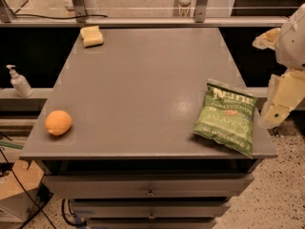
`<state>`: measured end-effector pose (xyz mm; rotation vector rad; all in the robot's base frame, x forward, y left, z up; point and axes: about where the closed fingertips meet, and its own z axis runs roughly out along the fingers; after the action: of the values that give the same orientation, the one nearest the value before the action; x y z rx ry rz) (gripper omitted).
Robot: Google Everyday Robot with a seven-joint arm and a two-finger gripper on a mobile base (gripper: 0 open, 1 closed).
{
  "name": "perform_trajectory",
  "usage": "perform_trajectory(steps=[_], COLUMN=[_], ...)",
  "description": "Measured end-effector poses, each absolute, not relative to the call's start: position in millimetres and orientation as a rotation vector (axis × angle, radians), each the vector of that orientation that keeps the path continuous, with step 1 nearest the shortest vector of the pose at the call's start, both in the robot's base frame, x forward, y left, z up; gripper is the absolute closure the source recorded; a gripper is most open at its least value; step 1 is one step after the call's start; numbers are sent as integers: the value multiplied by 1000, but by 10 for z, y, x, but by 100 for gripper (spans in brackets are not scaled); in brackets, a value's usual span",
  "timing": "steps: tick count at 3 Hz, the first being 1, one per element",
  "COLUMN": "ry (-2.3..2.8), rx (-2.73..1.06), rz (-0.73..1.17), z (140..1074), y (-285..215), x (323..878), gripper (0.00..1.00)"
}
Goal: Move green jalapeno chip bag near sponge
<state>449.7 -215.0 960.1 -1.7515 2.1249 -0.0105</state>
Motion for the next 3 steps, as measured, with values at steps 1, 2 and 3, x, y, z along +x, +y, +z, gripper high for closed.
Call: perform_trajectory(steps=[1,2,3], ry=[2077,2074,2094], rx=[-1738,-1724,-1730], rz=[103,151,219], z=[9300,8985,8649], y=[-2114,-2099,-2080], x=[4586,4696,4788], gripper=[0,0,0])
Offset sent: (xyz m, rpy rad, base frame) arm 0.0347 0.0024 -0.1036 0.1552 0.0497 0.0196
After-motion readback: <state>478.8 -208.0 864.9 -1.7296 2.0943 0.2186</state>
